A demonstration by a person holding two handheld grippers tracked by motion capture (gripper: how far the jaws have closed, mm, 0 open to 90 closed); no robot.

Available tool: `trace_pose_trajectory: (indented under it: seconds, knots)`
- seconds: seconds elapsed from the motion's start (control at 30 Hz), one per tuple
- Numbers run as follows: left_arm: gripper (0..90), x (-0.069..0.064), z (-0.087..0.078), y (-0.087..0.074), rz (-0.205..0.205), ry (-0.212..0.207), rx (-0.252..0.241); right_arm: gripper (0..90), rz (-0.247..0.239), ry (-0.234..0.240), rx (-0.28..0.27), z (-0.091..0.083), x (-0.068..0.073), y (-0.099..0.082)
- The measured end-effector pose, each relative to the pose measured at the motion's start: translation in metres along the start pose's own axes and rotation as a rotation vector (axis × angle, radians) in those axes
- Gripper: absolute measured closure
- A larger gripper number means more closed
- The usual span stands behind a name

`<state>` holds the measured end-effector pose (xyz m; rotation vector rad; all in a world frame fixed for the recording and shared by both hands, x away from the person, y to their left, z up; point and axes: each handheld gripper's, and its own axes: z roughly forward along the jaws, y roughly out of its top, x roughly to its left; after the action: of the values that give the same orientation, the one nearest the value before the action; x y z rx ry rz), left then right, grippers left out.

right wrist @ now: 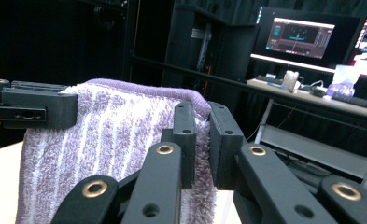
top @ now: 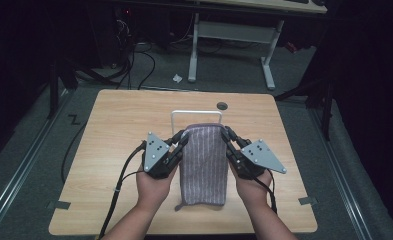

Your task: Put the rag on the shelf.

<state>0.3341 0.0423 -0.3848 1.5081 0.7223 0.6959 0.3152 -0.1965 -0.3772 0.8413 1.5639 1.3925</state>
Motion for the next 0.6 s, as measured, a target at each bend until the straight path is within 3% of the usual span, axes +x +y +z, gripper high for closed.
trace_pose_trajectory:
  seconds: [0.27, 0.6]
  knots:
    - [80.0, 0.010, 0.010, 0.020, -0.007, 0.006, -0.026, 83.1, 0.018, -0.003, -0.011, 0.009, -0.008, 0.012]
    - [80.2, 0.017, 0.019, 0.028, 0.010, 0.009, -0.020, 83.2, 0.014, -0.008, -0.011, 0.019, -0.014, 0.022]
